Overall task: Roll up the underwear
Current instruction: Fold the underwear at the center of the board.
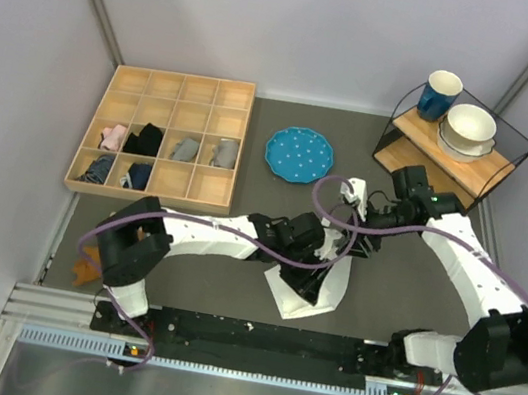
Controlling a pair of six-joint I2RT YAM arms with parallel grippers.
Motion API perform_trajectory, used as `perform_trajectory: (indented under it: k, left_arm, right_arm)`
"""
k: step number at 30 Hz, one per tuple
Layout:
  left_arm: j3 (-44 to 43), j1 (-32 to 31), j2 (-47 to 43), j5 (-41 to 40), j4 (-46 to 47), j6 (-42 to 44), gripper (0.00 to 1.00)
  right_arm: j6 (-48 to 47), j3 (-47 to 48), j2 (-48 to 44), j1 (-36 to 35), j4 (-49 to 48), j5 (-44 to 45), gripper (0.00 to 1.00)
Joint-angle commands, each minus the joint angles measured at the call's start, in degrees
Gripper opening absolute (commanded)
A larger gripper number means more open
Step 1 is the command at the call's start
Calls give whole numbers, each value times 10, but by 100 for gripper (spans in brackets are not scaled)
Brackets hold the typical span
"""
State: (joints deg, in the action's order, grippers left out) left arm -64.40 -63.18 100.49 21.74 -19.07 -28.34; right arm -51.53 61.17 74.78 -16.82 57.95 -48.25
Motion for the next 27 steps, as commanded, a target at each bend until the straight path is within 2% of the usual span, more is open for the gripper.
perform_trajectory:
  k: [1, 6, 10, 15, 21, 27]
  left_arm:
    - [27, -7, -61, 2, -4, 27, 53]
    - [71, 37, -114, -2, 16, 23, 57]
    - [86, 68, -120, 1, 21, 29, 58]
    - [111, 106, -129, 14, 82, 13, 58]
    - [95, 117, -92, 41, 147, -7, 56]
    - [70, 133, -43, 61, 167, -10, 53]
  right_arm:
    - [-14, 19, -51, 28, -35, -39, 47]
    - [-9, 19, -57, 32, -26, -35, 47]
    - [-4, 27, -52, 32, -21, -43, 48]
    - [9, 21, -12, 34, -33, -12, 47]
    - [117, 15, 56, 67, -98, 20, 39]
    - [130, 4, 118, 81, -110, 61, 33]
